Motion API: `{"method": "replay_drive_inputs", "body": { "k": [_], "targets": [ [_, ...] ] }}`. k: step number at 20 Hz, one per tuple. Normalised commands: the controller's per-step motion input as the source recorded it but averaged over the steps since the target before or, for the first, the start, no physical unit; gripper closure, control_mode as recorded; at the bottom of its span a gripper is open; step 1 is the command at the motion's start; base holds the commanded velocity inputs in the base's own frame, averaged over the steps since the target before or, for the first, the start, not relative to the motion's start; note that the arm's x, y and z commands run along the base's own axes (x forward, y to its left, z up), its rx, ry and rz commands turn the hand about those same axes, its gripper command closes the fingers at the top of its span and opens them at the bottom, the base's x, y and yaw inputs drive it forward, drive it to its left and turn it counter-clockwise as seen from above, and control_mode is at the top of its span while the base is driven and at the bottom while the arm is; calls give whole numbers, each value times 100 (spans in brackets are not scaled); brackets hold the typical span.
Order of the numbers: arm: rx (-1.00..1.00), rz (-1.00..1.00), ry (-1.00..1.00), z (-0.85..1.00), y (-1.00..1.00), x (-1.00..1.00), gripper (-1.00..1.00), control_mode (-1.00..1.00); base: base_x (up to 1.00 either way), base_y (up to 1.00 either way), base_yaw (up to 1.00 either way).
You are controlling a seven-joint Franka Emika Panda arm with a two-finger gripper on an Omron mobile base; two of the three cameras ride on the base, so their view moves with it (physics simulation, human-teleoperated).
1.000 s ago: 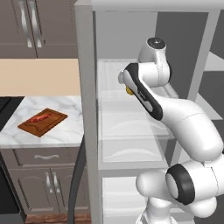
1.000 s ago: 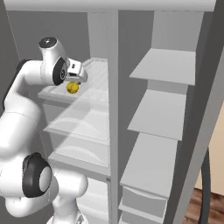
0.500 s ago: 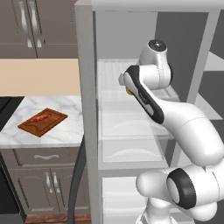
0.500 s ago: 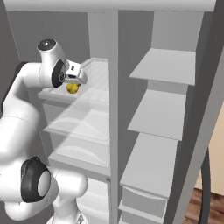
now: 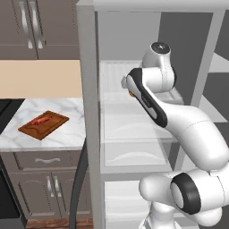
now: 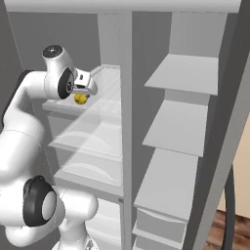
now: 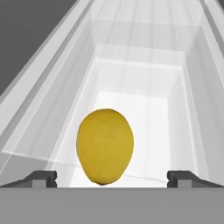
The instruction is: Retrieve a lemon from the fridge and place it on the cutting board with the fish.
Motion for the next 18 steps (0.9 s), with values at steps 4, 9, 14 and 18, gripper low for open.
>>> {"method": "replay_drive_inputs", "body": {
  "k": [4, 9, 14, 18],
  "targets": [
    [0, 0, 0, -9, 0, 3, -100, -100, 0, 0, 0],
    [0, 0, 0, -9, 1, 6, -100, -100, 0, 0, 0],
    [0, 0, 0, -11, 0, 11, -100, -100, 0, 0, 0],
    [0, 0, 1, -7, 1, 10, -100, -100, 0, 0, 0]
  ]
}}
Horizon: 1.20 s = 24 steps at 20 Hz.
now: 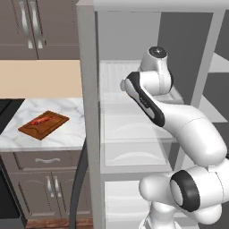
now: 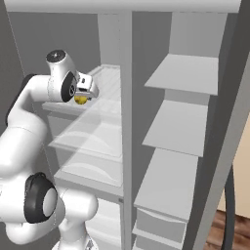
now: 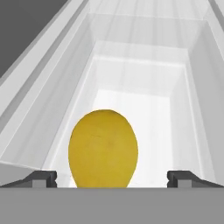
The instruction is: Retrieve a lemon from the fridge and place it on the cutting board with the fish.
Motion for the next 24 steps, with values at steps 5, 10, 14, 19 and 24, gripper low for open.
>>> {"method": "replay_drive_inputs", "body": {
  "k": [5, 10, 14, 19, 24],
  "targets": [
    [0, 0, 2, -7, 1, 14, -100, -100, 0, 0, 0],
    [0, 0, 2, -8, 1, 15, -100, -100, 0, 0, 0],
    [0, 0, 2, -6, 4, 10, -100, -100, 0, 0, 0],
    [0, 0, 2, -5, 6, 1, -100, -100, 0, 0, 0],
    [0, 0, 1, -2, 0, 0, -100, -100, 0, 0, 0]
  ]
}}
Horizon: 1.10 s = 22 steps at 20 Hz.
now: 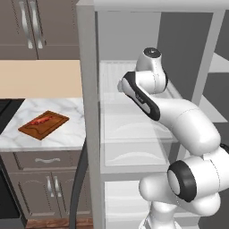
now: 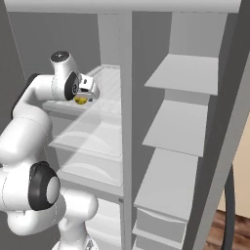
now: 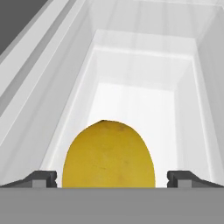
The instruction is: Retrieve a lemon from the fridge and place it on the cutting board with the fish.
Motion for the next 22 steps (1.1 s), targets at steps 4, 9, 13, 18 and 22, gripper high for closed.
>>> {"method": "replay_drive_inputs", "body": {
  "k": [4, 9, 13, 18, 22],
  "targets": [
    [0, 0, 0, 0, 0, 0, -100, -100, 0, 0, 0],
    [0, 0, 0, -1, 2, 1, 100, -100, 0, 0, 0],
    [0, 0, 0, 0, 5, 1, 100, -100, 0, 0, 0],
    [0, 0, 0, 0, 0, 0, 100, -100, 0, 0, 0],
    [0, -1, 0, 0, -12, -17, 100, -100, 0, 0, 0]
  ]
}}
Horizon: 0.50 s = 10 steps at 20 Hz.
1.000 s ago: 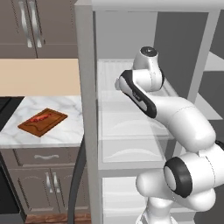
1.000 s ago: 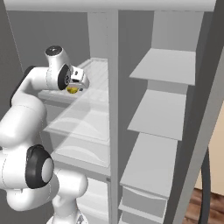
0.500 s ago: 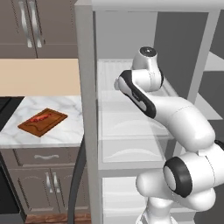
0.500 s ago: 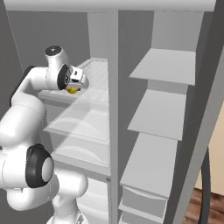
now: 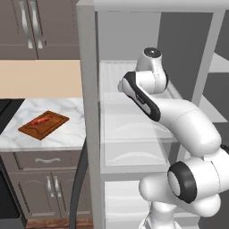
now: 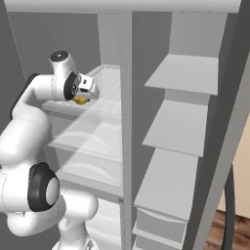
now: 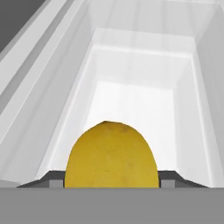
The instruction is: Retrieve a lemon from the fridge and place it on the cutting board with the fish.
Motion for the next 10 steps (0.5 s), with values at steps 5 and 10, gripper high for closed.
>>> {"method": "replay_drive_inputs", "body": {
  "k": [5, 10],
  "targets": [
    [0, -5, -1, 9, -47, -81, 100, -100, 0, 0, 0],
    [0, -6, 0, 16, -47, -99, 100, -100, 0, 0, 0]
  ]
}}
